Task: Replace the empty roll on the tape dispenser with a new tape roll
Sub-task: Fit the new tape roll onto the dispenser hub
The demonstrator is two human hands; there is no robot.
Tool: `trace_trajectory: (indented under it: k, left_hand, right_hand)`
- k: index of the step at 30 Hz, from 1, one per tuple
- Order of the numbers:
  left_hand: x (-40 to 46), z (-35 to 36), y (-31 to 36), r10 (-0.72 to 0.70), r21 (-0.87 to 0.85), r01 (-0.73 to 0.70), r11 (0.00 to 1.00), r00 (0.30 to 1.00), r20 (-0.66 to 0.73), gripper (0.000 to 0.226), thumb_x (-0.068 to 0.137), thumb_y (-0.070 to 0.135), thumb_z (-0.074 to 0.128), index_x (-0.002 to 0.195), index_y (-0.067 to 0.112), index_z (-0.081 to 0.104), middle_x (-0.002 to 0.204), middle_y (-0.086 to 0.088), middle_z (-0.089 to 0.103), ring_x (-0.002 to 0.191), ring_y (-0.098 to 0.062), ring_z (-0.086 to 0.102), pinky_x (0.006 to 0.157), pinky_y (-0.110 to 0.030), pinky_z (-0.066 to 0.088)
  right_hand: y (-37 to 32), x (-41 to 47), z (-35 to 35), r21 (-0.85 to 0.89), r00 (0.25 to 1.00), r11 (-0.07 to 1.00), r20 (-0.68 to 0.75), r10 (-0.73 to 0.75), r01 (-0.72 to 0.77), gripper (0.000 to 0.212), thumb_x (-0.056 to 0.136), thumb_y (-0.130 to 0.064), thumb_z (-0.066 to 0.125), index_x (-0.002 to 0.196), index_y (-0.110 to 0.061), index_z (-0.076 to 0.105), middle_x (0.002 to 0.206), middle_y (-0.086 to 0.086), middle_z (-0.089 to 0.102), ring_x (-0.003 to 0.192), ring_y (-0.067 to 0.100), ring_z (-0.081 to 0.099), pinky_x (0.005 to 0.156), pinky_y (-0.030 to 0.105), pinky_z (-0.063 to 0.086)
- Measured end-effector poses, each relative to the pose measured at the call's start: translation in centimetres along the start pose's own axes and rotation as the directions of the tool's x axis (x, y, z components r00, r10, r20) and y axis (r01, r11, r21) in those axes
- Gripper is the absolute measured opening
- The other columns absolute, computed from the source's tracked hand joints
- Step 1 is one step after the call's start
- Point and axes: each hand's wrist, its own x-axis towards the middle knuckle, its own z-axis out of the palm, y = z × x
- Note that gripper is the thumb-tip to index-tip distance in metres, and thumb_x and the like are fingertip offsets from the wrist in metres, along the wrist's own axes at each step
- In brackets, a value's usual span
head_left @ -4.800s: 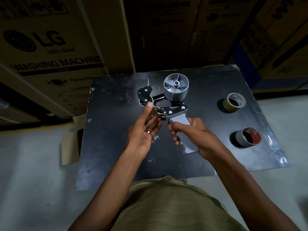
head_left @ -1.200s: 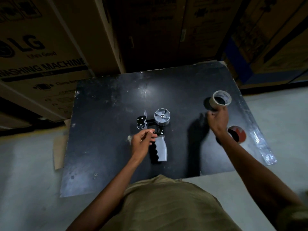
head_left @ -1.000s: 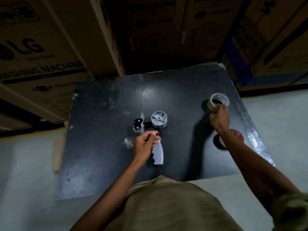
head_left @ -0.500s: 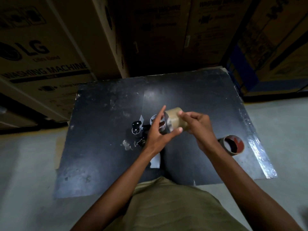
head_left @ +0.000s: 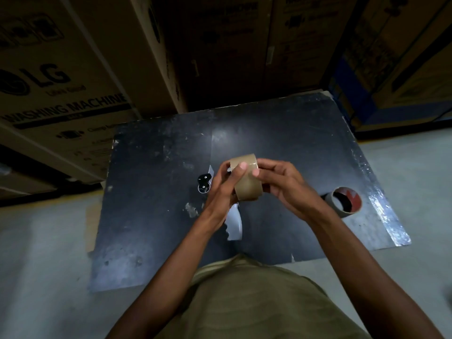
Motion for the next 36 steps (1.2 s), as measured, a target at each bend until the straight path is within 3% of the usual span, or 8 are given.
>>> trace_trajectory:
  k: [7, 10, 16, 20, 24, 28, 33, 36]
  left_hand:
    - [-0.6, -0.3, 0.1, 0.005, -0.02, -0.003, 1.0, 0.997, 0.071, 0.049, 0.076, 0.038, 0.072, 0.121, 0.023, 0.059, 0.128, -0.025, 0.054, 0.093, -0.035, 0.067, 0.062, -0.043, 0.059]
    - [-0.8, 0.1, 0.3, -0.062, -0.026, 0.062, 0.998, 0.998, 0.021, 0.054, 0.073, 0.051, 0.068, 0.115, 0.017, 0.064, 0.107, -0.024, 0.063, 0.083, -0.035, 0.07, 0.055, -0.037, 0.056]
    - [-1.1, -0.6, 1.8, -0.207, -0.014, 0.208, 0.978, 0.975, 0.082, 0.066, 0.097, 0.061, 0.035, 0.115, 0.008, 0.07, 0.101, -0.024, 0.068, 0.072, -0.03, 0.065, 0.056, -0.032, 0.052]
    - [-1.1, -0.8, 1.7, -0.189, 0.032, 0.187, 0.982, 0.979, 0.08, 0.066, 0.091, 0.065, 0.044, 0.128, 0.013, 0.062, 0.111, -0.023, 0.068, 0.079, -0.028, 0.069, 0.053, -0.03, 0.051]
    - [-1.6, -0.2, 1.4, -0.097, -0.08, 0.108, 0.991, 0.987, 0.127, 0.057, 0.088, 0.043, 0.058, 0.139, 0.027, 0.042, 0.109, -0.014, 0.067, 0.078, -0.03, 0.071, 0.05, -0.031, 0.052]
    - [-1.6, 0.3, 1.7, -0.108, 0.014, 0.108, 0.994, 0.993, 0.055, 0.063, 0.087, 0.055, 0.055, 0.133, 0.013, 0.047, 0.095, -0.014, 0.067, 0.066, -0.029, 0.069, 0.046, -0.029, 0.05]
    - [-1.8, 0.0, 2.5, -0.239, -0.025, 0.24, 0.971, 0.971, 0.014, 0.073, 0.091, 0.07, 0.039, 0.108, 0.006, 0.069, 0.086, -0.018, 0.068, 0.055, -0.024, 0.061, 0.043, -0.025, 0.048]
    - [-1.7, -0.5, 2.8, -0.291, -0.024, 0.292, 0.956, 0.956, 0.034, 0.074, 0.09, 0.073, 0.034, 0.097, 0.011, 0.074, 0.088, -0.014, 0.073, 0.057, -0.022, 0.065, 0.046, -0.025, 0.05]
  right_hand:
    - [-0.2, 0.2, 2.8, -0.297, 0.885, 0.946, -0.397, -0.243, 0.126, 0.035, 0.098, -0.027, 0.065, 0.072, -0.004, 0.064, 0.063, 0.004, 0.055, 0.061, 0.009, 0.05, 0.057, 0.02, 0.04]
    - [-0.6, 0.0, 3.1, -0.31, 0.919, 0.946, -0.34, -0.199, 0.09, 0.04, 0.101, -0.03, 0.061, 0.075, 0.001, 0.063, 0.066, 0.007, 0.054, 0.062, 0.013, 0.05, 0.056, 0.026, 0.041]
    - [-0.8, -1.6, 2.2, -0.135, 0.997, 0.988, 0.039, -0.065, 0.07, 0.032, 0.098, 0.004, 0.054, 0.129, 0.004, 0.06, 0.106, 0.015, 0.071, 0.095, 0.021, 0.067, 0.081, 0.03, 0.054]
    - [-0.3, -1.6, 3.0, -0.092, 0.988, 0.99, -0.096, -0.118, 0.109, 0.028, 0.095, 0.004, 0.058, 0.122, 0.008, 0.064, 0.1, 0.012, 0.076, 0.088, 0.017, 0.071, 0.075, 0.023, 0.055]
    - [-0.2, -1.5, 3.7, -0.168, 0.941, 0.974, -0.276, -0.195, 0.153, 0.017, 0.097, -0.009, 0.063, 0.099, 0.005, 0.072, 0.08, 0.01, 0.073, 0.072, 0.015, 0.065, 0.06, 0.022, 0.053]
    - [-0.2, -1.1, 4.7, -0.297, 0.897, 0.946, -0.37, -0.242, 0.132, 0.044, 0.101, -0.03, 0.06, 0.082, 0.008, 0.067, 0.069, 0.023, 0.062, 0.062, 0.018, 0.057, 0.049, 0.028, 0.047]
    - [-0.6, -1.3, 3.5, -0.28, 0.987, 0.949, -0.024, -0.156, 0.143, 0.021, 0.103, -0.01, 0.054, 0.107, 0.006, 0.067, 0.088, 0.014, 0.069, 0.081, 0.017, 0.064, 0.069, 0.032, 0.052]
    - [-0.4, -1.4, 2.8, -0.192, 0.99, 0.977, 0.123, -0.072, 0.095, 0.035, 0.095, 0.012, 0.056, 0.13, 0.009, 0.057, 0.11, 0.023, 0.07, 0.098, 0.024, 0.069, 0.082, 0.034, 0.058]
